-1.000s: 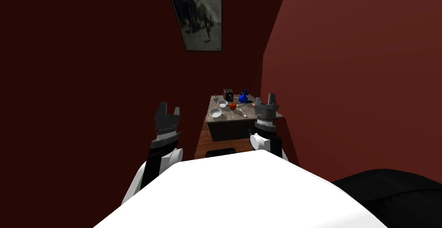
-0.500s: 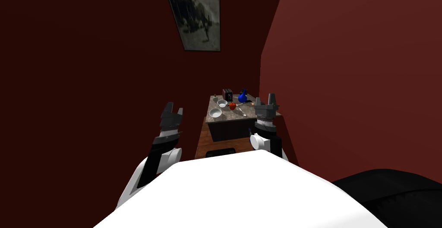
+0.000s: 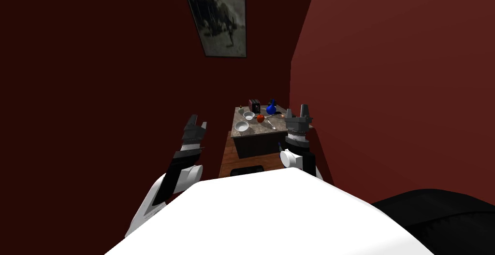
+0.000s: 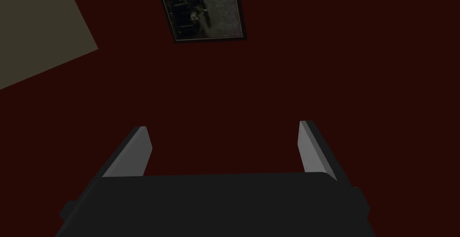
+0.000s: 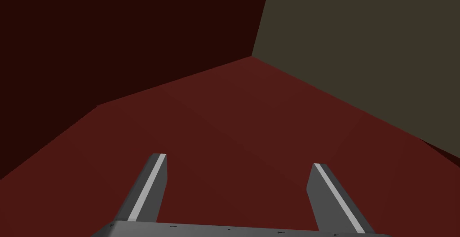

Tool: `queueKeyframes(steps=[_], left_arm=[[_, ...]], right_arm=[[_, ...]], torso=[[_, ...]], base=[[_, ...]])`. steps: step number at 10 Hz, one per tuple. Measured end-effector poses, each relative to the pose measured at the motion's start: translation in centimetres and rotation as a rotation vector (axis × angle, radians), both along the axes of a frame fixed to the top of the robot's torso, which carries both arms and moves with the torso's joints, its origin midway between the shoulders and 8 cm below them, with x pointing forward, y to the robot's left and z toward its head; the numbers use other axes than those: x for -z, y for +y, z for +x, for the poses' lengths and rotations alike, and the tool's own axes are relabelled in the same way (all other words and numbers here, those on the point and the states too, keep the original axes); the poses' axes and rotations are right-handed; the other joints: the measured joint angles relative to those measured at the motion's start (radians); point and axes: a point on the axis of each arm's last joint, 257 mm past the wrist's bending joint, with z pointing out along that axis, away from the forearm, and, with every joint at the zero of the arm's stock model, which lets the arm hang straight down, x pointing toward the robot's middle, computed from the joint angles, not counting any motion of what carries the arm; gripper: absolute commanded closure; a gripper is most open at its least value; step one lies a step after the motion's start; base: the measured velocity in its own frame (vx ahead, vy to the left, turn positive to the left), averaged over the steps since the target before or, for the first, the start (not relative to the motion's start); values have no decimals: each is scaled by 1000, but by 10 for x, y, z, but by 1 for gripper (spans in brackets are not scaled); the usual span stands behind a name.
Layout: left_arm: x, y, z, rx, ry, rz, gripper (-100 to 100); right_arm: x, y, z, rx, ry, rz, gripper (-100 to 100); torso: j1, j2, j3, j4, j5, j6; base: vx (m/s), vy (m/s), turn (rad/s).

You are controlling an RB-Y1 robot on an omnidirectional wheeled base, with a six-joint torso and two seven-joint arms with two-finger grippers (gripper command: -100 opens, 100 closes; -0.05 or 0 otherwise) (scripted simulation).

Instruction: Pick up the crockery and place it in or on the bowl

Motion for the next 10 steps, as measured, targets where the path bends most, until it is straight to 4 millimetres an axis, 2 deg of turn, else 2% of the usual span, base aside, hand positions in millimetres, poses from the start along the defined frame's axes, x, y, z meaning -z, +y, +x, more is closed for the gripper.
queueKeyframes(steps=[10], left_arm=[[39, 7, 25, -1, 200, -62, -100]], right_arm=[[0, 0, 0, 0, 0, 0, 0]], torso=[[-1, 0, 0, 0, 0, 0]], base=[[-1, 32, -48]])
